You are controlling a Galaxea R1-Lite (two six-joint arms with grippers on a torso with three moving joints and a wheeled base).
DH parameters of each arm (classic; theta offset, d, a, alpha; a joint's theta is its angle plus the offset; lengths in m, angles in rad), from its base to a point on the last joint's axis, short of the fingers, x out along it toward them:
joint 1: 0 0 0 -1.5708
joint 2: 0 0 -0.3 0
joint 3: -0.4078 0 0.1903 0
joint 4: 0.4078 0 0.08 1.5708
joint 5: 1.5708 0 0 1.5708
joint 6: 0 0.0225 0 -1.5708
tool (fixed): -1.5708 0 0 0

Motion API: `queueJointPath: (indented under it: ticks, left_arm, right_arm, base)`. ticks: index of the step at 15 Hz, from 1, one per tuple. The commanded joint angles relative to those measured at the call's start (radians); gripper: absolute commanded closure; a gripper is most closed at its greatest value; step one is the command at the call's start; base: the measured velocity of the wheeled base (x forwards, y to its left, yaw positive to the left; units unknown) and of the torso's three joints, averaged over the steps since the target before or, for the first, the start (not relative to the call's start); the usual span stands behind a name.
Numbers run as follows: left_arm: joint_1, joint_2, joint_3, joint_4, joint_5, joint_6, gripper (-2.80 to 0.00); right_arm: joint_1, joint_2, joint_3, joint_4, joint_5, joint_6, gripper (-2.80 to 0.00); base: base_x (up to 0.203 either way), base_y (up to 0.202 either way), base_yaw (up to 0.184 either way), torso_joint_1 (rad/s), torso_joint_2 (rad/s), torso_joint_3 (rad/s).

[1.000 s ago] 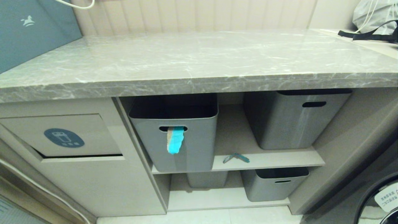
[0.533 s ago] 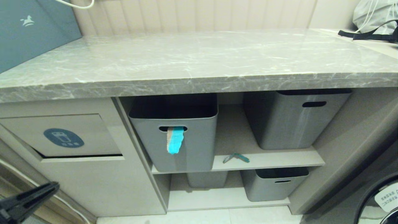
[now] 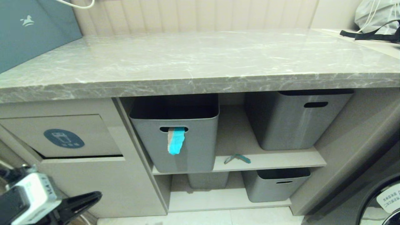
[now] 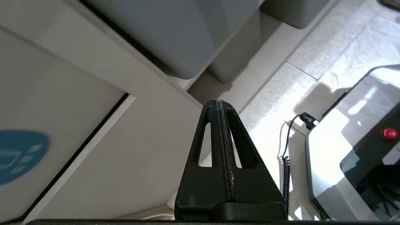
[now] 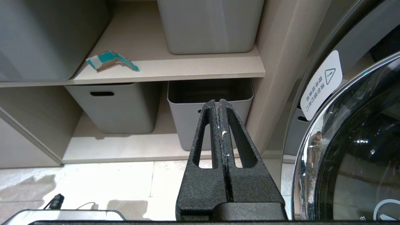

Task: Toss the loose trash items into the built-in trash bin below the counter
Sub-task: Pick up the garbage

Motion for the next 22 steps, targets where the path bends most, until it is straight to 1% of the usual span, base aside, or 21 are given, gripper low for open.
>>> queueJointPath:
  ticks: [1,2,3,5,6,7,9,10,14,17,22]
  left_arm:
    - [-0.007,0.093,0.001,-0.024,-0.001,0.005,0.0]
    - [-0.009,0.133,-0.005,-0.055,-0.001,0.012,0.0]
    - [-0.013,0.177,-0.012,-0.096,-0.002,0.031,0.0]
    - [-0.016,0.242,-0.02,-0.19,-0.002,0.131,0.0]
    - [-0.03,0.266,-0.019,-0.231,-0.002,0.165,0.0]
    - [-0.057,0.285,-0.017,-0.264,-0.001,0.18,0.0]
    - [-0.093,0.323,-0.022,-0.296,0.0,0.192,0.0]
    - [-0.096,0.34,-0.025,-0.314,0.0,0.196,0.0]
    - [-0.097,0.385,-0.034,-0.328,0.003,0.195,0.0]
    - [-0.098,0.427,-0.073,-0.347,0.003,0.198,0.0]
    - [-0.098,0.481,-0.104,-0.358,0.001,0.207,0.0]
  right_arm:
    - [0.0,0.0,0.0,0.0,0.0,0.0,0.0]
    - [0.0,0.0,0.0,0.001,0.0,0.0,0.0]
    - [0.0,0.0,0.0,0.001,0.0,0.0,0.0]
    - [0.0,0.0,0.0,-0.001,0.0,0.0,0.0]
    - [0.0,0.0,0.0,0.001,0.0,0.0,0.0]
    - [0.0,0.0,0.0,-0.001,0.0,0.0,0.0]
    - [0.0,0.0,0.0,-0.001,0.0,0.0,0.0]
    - [0.0,0.0,0.0,0.001,0.0,0.0,0.0]
    - [0.0,0.0,0.0,0.001,0.0,0.0,0.0]
    - [0.0,0.0,0.0,-0.001,0.0,0.0,0.0]
    - [0.0,0.0,0.0,0.0,0.0,0.0,0.0]
  base:
    - [0.0,0.0,0.0,0.0,0.0,0.0]
    - [0.0,0.0,0.0,0.0,0.0,0.0]
    - [0.0,0.0,0.0,0.0,0.0,0.0]
    - [0.0,0.0,0.0,0.0,0.0,0.0]
    - [0.0,0.0,0.0,0.0,0.0,0.0]
    - [0.0,0.0,0.0,0.0,0.0,0.0]
    - [0.0,0.0,0.0,0.0,0.0,0.0]
    - [0.0,0.0,0.0,0.0,0.0,0.0]
    - [0.0,0.0,0.0,0.0,0.0,0.0]
    - [0.0,0.0,0.0,0.0,0.0,0.0]
    - [0.0,0.0,0.0,0.0,0.0,0.0]
